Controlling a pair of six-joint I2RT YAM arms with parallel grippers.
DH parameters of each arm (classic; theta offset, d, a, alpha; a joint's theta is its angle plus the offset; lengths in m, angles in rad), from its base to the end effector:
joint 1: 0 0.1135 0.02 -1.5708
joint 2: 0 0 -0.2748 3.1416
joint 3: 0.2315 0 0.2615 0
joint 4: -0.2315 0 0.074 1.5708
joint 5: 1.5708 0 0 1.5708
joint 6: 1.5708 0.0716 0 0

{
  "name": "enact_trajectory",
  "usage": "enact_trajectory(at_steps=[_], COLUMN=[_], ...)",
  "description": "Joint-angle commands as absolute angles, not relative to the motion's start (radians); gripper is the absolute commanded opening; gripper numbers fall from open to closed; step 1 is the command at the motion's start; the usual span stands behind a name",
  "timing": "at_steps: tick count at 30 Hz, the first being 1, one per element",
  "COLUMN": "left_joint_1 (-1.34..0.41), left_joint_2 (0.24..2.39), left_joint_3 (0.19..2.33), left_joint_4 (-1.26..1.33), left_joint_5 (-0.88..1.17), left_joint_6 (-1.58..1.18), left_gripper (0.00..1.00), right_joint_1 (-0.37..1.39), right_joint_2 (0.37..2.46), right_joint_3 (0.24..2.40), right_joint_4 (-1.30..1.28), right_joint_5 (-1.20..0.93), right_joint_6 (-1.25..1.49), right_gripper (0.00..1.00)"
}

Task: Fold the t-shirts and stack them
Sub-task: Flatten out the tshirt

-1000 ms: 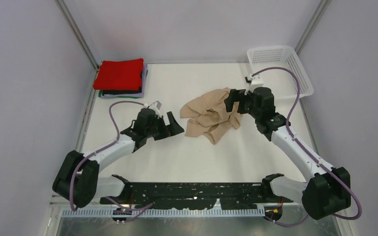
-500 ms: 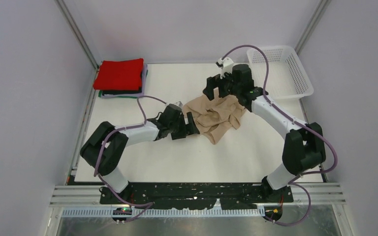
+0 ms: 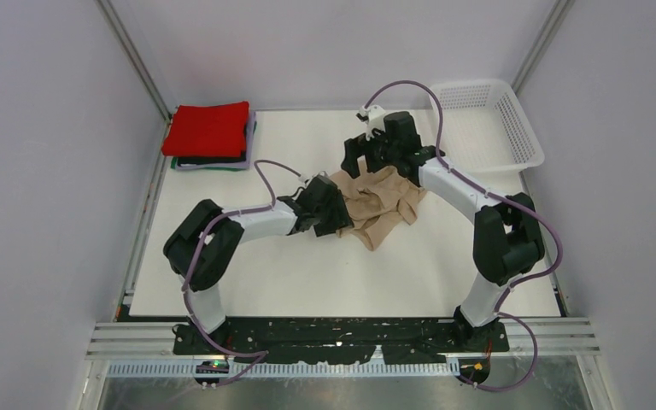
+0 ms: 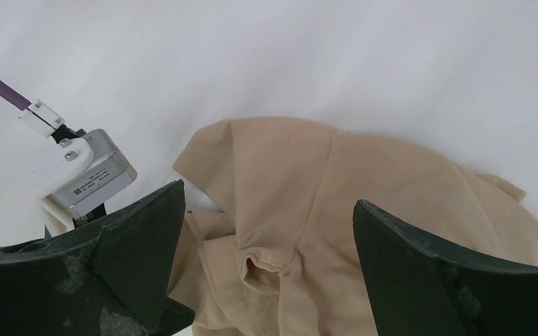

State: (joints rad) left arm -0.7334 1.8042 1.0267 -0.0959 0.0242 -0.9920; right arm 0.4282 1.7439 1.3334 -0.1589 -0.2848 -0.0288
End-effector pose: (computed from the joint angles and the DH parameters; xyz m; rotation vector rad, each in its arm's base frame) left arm 0.2964 -0.2694 0.1335 -0.3249 2.5877 -0.7407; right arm 0.3963 0.2030 0.2607 -0.6530 2.0614 0.5369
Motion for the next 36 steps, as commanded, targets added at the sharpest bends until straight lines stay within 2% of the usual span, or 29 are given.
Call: enact_trajectory(at_steps=[1, 5, 8, 9, 17, 22, 31, 36], left_joint_1=[-0.741, -0.739, -0.732, -0.728, -0.717, -0.715, -0.715, -0.715], left_joint_2=[1.872, 1.873, 1.834, 1.808, 1.614, 1.548, 1.519, 1.505], left_joint_3=[1.067, 1.095, 1.059, 1.041, 0.861, 0.777, 0.724, 0.714], left_joint_4=[-0.166, -0.235, -0.251, -0.255, -0.220, -0.176, -0.140, -0.141], left_joint_5=[-0.048, -0.061, -0.067, -0.063, -0.049, 0.026, 0.029, 0.025], left_joint_6=[-1.004, -0.969, -0.954, -0.948, -0.884, -0.845, -0.867, -0.867], left_gripper=[0.52, 0.26, 0.03, 0.00, 0.00, 0.00, 0.00, 0.00], right_joint_1=[0.427, 0.428, 0.454, 0.462, 0.606, 0.666, 0.776, 0.796], right_joint_2=[1.727, 1.755, 1.797, 1.825, 2.078, 2.249, 2.375, 2.378], right_joint_3=[1.361, 1.384, 1.426, 1.459, 1.735, 1.945, 1.996, 1.983], right_joint_4=[-0.130, -0.148, -0.189, -0.220, -0.392, -0.473, -0.525, -0.581], right_joint_5=[-0.280, -0.335, -0.383, -0.383, -0.298, -0.372, -0.368, -0.307], right_joint_6=[-0.054, -0.083, -0.122, -0.146, -0.235, -0.217, -0.236, -0.270], right_gripper=[0.97, 0.95, 0.94, 0.93, 0.91, 0.90, 0.90, 0.84])
